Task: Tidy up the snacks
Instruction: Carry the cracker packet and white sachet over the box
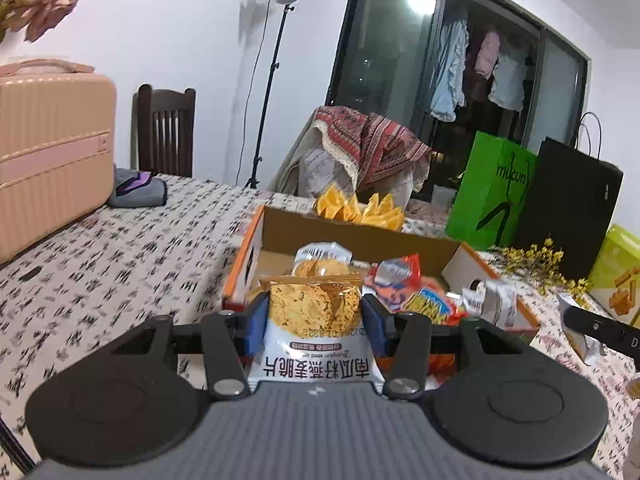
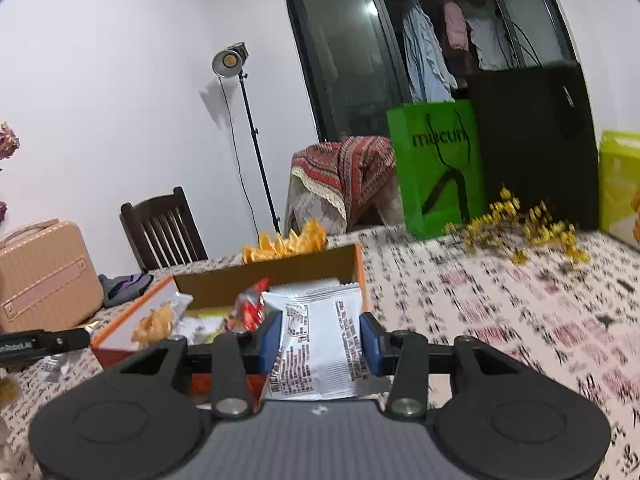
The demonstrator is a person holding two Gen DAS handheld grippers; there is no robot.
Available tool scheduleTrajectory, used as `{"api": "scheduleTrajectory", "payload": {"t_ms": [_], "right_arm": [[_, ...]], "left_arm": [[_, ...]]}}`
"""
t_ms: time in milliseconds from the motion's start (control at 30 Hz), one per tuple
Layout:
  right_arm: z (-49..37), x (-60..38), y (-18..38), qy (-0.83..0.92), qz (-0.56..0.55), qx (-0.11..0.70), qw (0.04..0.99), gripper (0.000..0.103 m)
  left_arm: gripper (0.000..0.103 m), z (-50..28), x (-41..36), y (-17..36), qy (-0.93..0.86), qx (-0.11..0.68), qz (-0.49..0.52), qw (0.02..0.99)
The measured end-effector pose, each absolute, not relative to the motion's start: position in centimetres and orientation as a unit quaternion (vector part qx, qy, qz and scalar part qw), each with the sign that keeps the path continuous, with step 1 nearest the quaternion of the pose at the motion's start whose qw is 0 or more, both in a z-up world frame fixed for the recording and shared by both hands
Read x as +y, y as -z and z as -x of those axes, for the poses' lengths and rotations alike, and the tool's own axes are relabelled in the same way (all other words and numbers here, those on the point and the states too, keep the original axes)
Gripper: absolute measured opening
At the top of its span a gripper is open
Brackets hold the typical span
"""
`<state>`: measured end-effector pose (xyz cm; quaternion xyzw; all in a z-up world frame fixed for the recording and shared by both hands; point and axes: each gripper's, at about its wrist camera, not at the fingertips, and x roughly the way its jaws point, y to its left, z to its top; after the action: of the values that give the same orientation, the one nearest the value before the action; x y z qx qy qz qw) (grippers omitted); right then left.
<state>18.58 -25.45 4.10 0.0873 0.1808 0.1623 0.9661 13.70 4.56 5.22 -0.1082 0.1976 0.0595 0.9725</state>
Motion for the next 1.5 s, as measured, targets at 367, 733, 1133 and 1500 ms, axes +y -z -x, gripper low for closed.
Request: {"api": "scheduleTrajectory", "payload": {"t_ms": [367, 733, 1133, 1500], "right_arm": [[-23.2, -19.8, -6.8, -0.172, -0.073, 0.186, 0.965, 0.042], [-28.0, -16.3, -7.1, -0.156, -0.063, 0.199, 0.965, 0.042], [-30.3, -15.9, -4.1, -0.138, -0.059, 0.186, 0.971, 0.042], [-29.5, -16.7, -3.7, -0.132, -0.053, 0.171, 0.975, 0.042]], "left_arm": [[0.051, -17.7, 4.8, -7.7, -0.042, 0.179, 0.107, 0.977], [0.051, -22.3, 4.3, -8.6, -0.042, 0.169, 0.131, 0.976], [0.051, -24.7, 4.8, -6.4, -0.074, 0.153, 0.111, 0.979], [0.051, -25.6, 5.0, -4.8, -0.09, 0.177, 0.101, 0.975]]}}
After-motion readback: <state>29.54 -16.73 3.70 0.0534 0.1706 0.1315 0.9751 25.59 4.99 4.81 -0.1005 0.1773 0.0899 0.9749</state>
